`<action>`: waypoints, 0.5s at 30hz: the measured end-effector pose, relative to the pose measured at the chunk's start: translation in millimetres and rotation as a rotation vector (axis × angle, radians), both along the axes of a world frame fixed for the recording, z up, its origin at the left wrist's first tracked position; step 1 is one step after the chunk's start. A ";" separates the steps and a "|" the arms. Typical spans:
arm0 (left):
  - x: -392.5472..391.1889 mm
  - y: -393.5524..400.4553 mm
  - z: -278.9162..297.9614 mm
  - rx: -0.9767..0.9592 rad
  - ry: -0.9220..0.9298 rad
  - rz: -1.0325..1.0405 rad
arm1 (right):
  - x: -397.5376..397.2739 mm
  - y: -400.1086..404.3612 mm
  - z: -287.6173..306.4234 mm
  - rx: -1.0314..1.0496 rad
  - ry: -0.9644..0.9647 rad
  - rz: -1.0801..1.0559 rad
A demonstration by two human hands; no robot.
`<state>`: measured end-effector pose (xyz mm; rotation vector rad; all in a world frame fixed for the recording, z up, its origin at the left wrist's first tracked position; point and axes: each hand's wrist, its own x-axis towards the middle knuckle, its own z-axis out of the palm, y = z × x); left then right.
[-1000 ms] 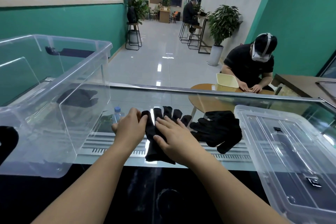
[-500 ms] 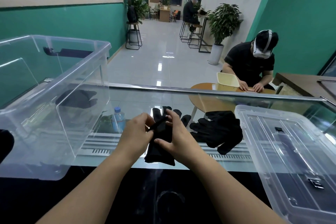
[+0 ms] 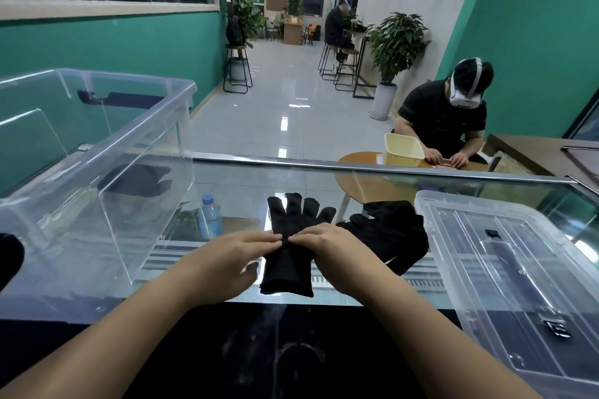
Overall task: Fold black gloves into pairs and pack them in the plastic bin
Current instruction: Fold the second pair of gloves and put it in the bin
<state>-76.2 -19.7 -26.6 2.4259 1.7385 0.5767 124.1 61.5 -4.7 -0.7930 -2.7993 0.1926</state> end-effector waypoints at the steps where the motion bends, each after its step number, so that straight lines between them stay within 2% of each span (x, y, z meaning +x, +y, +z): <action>1: 0.8 -2.2 -0.1 -0.054 -0.045 0.010 | 3.2 -1.6 0.8 -0.029 -0.009 -0.001; 5: 5.0 -4.3 -4.0 -0.074 -0.120 0.055 | 12.2 -12.8 4.1 -0.134 -0.036 -0.006; 9: 14.0 -3.2 -10.7 0.040 -0.121 0.107 | 18.8 -16.7 0.2 -0.229 -0.054 -0.022; 15: 22.1 -7.9 -8.0 0.121 -0.085 0.156 | 19.2 -18.0 -6.5 -0.222 -0.007 -0.030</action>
